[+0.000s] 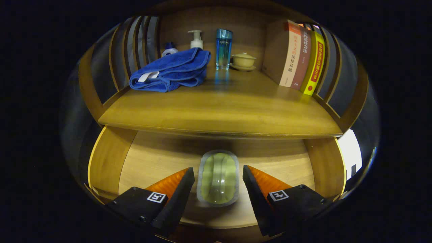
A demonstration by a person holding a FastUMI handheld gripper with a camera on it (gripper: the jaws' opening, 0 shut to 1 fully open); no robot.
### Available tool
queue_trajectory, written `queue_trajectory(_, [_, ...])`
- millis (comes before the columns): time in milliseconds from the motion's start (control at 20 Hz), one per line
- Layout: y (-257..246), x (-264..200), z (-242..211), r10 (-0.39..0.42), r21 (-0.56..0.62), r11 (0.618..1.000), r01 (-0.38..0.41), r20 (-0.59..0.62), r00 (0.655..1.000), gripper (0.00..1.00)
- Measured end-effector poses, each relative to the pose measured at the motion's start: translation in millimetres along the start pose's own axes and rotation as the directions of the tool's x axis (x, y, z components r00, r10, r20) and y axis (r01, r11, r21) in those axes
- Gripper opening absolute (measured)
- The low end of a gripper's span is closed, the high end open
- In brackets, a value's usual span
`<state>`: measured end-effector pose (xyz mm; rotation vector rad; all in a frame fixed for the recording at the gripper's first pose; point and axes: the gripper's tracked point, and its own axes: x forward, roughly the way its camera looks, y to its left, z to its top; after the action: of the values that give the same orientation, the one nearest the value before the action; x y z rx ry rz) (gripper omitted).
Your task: Pull open the drawer, take out the items inside it, and place them on the countertop above the cabinet.
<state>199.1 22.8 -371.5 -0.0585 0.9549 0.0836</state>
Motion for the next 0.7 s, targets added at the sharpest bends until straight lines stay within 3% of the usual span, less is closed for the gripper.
queue_trajectory(400, [3, 13, -18, 0.012, 0.01, 1.0, -0.012, -0.095, 0.995, 0.86])
queue_trajectory(500, [2, 15, -19, 0.01, 0.018, 1.0, -0.008, -0.1, 0.995, 0.79])
queue_trajectory(700, [-2, 23, -21, -0.017, 0.021, 1.0, 0.018, -0.078, 0.997, 0.49])
